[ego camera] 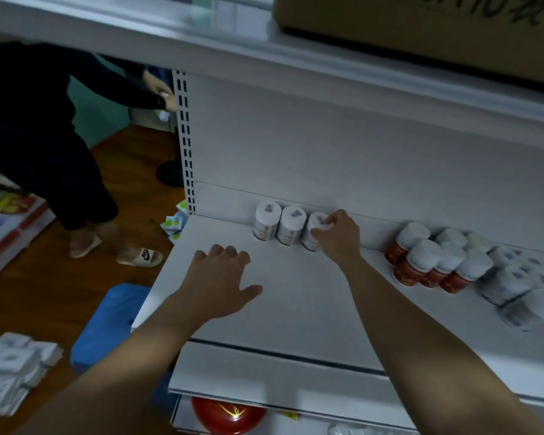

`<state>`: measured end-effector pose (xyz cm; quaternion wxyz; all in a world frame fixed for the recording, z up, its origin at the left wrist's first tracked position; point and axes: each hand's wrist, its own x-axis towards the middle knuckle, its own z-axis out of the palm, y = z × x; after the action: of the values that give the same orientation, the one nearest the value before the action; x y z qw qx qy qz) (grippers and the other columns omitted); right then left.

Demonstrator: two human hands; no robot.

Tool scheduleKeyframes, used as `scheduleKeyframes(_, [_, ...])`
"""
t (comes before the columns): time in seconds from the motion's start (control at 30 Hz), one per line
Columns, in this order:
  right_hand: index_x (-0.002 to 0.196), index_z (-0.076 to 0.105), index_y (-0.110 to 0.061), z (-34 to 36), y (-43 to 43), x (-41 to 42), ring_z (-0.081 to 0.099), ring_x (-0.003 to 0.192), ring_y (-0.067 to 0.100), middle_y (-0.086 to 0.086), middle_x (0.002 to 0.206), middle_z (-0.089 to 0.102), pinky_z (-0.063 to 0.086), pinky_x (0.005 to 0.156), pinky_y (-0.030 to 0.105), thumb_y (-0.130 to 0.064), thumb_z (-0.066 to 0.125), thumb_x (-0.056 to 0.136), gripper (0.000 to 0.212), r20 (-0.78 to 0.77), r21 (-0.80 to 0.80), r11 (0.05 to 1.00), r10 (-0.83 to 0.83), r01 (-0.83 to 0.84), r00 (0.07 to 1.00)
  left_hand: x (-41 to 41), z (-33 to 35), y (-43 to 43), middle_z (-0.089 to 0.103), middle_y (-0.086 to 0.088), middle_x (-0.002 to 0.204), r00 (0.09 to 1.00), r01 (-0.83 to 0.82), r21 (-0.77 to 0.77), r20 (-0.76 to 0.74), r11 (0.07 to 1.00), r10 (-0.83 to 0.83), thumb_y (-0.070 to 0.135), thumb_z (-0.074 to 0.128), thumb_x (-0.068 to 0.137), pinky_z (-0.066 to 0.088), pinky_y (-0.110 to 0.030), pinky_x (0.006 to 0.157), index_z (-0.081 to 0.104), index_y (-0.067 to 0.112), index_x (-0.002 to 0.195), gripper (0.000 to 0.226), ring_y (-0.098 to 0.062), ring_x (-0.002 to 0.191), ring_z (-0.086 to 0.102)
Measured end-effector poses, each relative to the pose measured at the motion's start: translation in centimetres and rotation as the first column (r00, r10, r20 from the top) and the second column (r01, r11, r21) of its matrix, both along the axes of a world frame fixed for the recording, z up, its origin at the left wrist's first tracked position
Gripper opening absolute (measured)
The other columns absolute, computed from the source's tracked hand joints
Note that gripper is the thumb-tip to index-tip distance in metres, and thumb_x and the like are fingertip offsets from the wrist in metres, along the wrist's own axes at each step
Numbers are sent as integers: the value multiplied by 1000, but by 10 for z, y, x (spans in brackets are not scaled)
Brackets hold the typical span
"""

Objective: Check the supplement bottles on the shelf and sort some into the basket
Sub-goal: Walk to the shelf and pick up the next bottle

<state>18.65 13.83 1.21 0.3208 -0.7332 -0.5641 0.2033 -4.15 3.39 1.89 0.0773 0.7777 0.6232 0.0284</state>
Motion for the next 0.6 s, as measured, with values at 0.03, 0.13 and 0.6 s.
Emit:
scheduleKeyframes(0.03, [92,53,-12,-1,2,-2,58,91,28,14,102,62,39,67,27,-17,76,74,29,-1,0,1000,2,-2,1000,0,-1,1,49,0,137,1000,0,0,1,1000,0,67,44,88,35,-42,101,43,26,137,64,-22,128,42])
scheduleKeyframes(0.13, [96,53,-11,0,4,-6,51,85,23,15,108,57,35,60,19,-15,76,76,31,31,-20,1000,24,-24,999,0,-3,3,51,0,134,1000,6,6,8,1000,-6,66,44,88,35,-41,100,44,25,136,63,-22,126,43])
scheduleKeyframes(0.6, [119,53,-19,10,13,-43,46,116,29,7,121,61,30,95,39,-52,56,88,46,762,-70,961,224,-267,607,23,1,10,52,-4,132,999,43,-25,9,999,-43,63,43,91,36,-45,99,45,22,135,60,-26,124,45])
